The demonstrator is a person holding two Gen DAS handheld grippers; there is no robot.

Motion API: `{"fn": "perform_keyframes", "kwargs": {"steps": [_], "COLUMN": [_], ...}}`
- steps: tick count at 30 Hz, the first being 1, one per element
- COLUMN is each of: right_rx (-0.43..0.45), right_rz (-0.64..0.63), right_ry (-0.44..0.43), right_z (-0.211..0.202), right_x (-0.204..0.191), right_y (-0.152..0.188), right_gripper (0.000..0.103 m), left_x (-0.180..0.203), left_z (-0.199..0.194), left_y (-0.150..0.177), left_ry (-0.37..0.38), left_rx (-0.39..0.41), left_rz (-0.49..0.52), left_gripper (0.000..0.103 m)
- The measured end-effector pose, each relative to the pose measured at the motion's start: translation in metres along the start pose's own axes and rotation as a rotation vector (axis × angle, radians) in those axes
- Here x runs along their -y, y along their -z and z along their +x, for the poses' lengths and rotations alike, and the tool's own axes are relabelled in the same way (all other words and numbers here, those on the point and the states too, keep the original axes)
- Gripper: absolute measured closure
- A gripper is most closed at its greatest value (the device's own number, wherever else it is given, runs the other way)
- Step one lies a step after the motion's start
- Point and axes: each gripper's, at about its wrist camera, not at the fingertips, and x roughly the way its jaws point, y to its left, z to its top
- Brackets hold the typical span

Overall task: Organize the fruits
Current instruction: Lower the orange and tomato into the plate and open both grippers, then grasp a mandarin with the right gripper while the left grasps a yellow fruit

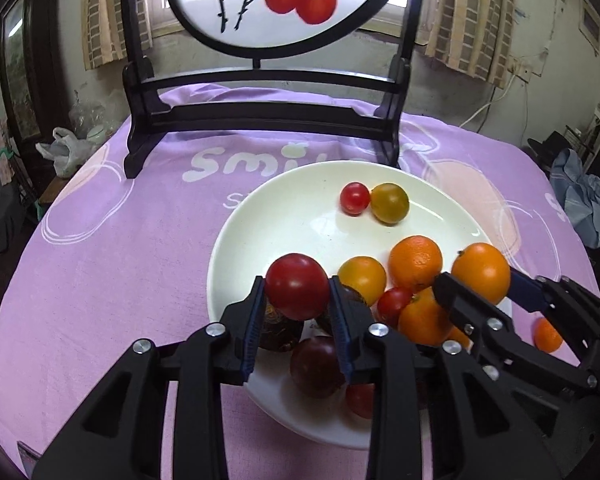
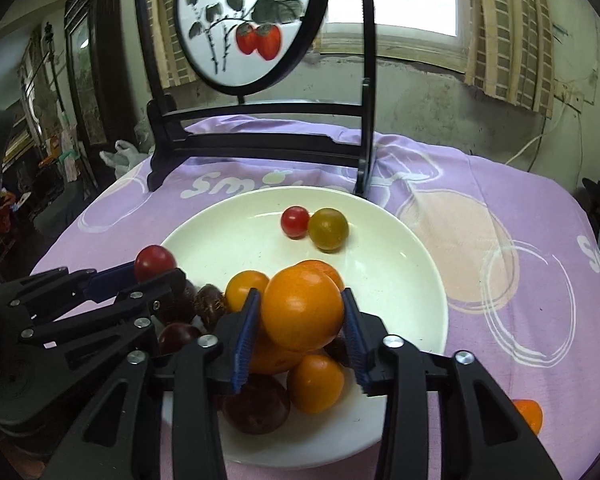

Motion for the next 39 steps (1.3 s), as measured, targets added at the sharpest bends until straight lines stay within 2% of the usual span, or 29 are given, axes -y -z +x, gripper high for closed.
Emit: {"fn": "perform_keyframes", "kwargs": {"steps": [2,4,11,20,22,24,28,33,39], "right_rx": [0.002,0.008,0.035,0.013,0.006,-0.004,-0.02,-0.044,-0.047], "right_rz": [0.047,0.078,0.109,0.125,0.126,0.135,0.156,0.225,0.271], "right_ry": [-0.005,-0.028,-0.03,-0.038,-0.035,-0.031,-0.017,-0.015,-0.026], "right_z": [-0.002,-0.009,-0.043,-0.083,-0.093,-0.1,-0.114,-0.117,-0.117], "right_x": [0.01,0.018,0.037,0.051,0.055,0.061,0.076,0.099,0.113], "right_y": [0.001,0.004,0.021,0.063,0.076,0.09,0.122,0.15,0.16], "right_gripper": [0.048,0.045,0.042,0.041,0.04,0.034,0.033,0.033,0.033], "left_x": [-0.006,-0.009,-0.004,0.017,0.027,0.035,0.058,0.084,0.1], "left_z": [-0.001,-0.007,-0.034,-0.074,-0.079,-0.084,-0.09,-0.077,-0.053], "left_y": [-0.001,0.001,0.013,0.059,0.074,0.088,0.119,0.146,0.157], "left_ry": [-0.006,-0.007,-0.01,0.016,0.032,0.054,0.091,0.102,0.133], "left_rx": [0.008,0.035,0.055,0.076,0.062,0.049,0.017,-0.044,-0.115], "left_rz": [-0.032,-0.042,-0.025,0.038,0.066,0.084,0.135,0.173,0.188], "left_gripper": [0.038,0.029,0.023,0.019,0.019,0.019,0.019,0.019,0.04]}}
